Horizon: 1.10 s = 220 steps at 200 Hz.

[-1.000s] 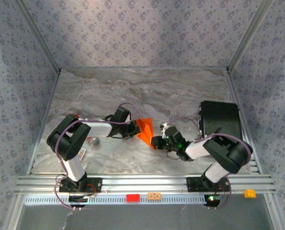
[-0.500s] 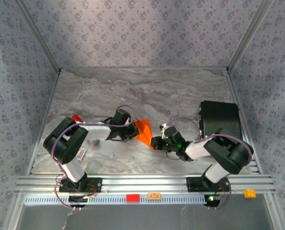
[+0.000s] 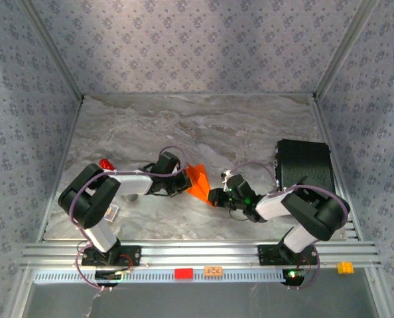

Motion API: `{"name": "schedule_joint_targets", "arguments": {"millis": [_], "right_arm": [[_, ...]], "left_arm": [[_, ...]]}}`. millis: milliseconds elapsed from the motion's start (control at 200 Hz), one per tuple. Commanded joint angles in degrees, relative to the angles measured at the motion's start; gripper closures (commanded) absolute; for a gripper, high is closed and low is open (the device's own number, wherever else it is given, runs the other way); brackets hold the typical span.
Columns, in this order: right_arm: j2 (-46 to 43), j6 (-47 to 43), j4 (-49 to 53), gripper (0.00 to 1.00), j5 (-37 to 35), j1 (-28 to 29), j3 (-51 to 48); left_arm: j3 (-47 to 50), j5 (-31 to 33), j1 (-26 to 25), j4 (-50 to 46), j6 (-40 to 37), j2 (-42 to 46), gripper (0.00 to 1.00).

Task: Fold a paper plane with a square sheet of paper (pick it up from the middle)
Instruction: Fourth fold the wing at the center of the table.

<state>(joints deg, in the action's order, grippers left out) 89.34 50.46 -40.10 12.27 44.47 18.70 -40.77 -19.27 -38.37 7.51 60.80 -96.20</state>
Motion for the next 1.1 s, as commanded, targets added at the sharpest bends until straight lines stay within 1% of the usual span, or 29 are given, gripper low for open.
{"name": "schedule_joint_targets", "arguments": {"millis": [0, 65, 145, 265, 400, 630, 745, 1094], "right_arm": [[1.52, 1.4, 1.38, 0.96, 2.11, -0.47, 0.46], [2.24, 1.92, 1.42, 0.96, 3.21, -0.9, 0.79], [3.25, 2.98, 0.37, 0.96, 5.32, -1.65, 0.9], [4.49, 4.33, -0.89, 0.96, 6.58, -2.34, 0.76], [5.52, 5.97, -2.77, 0.97, 7.17, -3.16, -0.08], [5.8, 6.58, -2.71, 0.97, 7.63, -3.82, -0.38], [5.84, 6.43, -1.98, 0.97, 7.75, -4.04, -0.32], [5.82, 6.81, -0.98, 0.97, 8.38, -4.48, 0.19]], "left_arm": [[-0.13, 0.95, -0.2, -0.87, -1.99, 1.52, 0.94], [-0.27, 0.64, -0.21, 0.76, -2.74, 2.38, 0.92], [0.12, 0.12, -0.16, 3.7, -3.87, 4.14, 0.91], [0.91, -1.17, -0.21, 7.92, -4.99, 5.85, 0.91], [-0.56, -4.51, -0.21, 10.51, -6.04, 4.04, 0.93], [-2.04, -6.64, -0.17, 14.09, -4.31, -0.49, 0.93], [-3.0, -6.88, -0.21, 14.64, -4.24, -1.95, 0.93], [-3.61, -4.32, -0.1, 15.36, -2.8, -5.55, 0.93]]}}
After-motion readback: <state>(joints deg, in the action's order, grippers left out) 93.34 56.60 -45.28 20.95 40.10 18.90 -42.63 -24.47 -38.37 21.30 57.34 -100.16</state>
